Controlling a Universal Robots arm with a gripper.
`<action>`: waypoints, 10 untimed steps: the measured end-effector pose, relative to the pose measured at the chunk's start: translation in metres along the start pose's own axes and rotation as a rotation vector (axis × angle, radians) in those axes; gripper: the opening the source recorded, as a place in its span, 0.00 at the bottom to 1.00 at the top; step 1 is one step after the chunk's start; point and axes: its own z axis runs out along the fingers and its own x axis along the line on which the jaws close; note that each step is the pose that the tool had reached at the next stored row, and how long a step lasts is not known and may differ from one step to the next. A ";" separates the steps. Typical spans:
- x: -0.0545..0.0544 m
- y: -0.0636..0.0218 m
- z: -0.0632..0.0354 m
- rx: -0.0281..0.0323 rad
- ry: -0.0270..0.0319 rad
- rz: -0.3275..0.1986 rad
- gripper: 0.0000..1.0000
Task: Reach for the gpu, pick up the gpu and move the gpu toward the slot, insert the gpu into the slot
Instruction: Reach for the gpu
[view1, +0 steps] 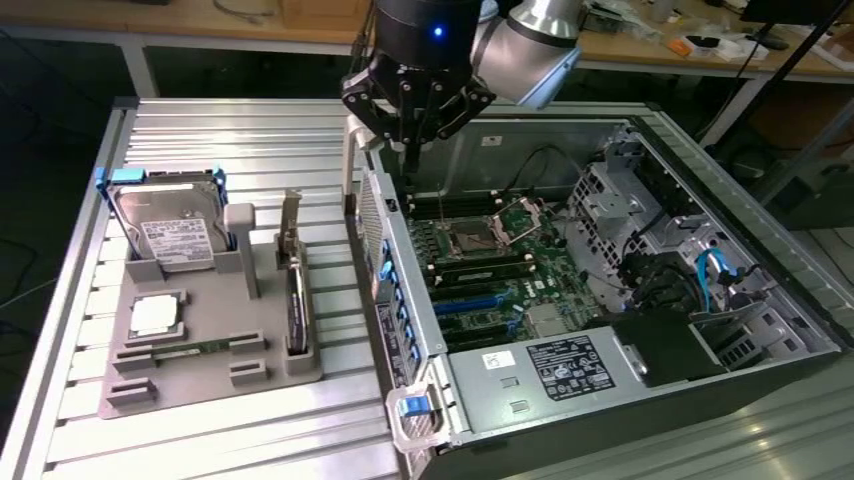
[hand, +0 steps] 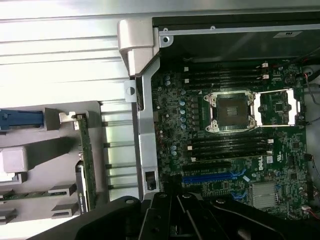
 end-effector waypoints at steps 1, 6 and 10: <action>0.002 -0.0001 -0.0002 0.0000 -0.0002 0.000 0.11; 0.014 -0.0010 -0.0009 0.0000 -0.0003 0.000 0.11; 0.027 -0.0020 -0.0019 0.0000 -0.0004 0.000 0.11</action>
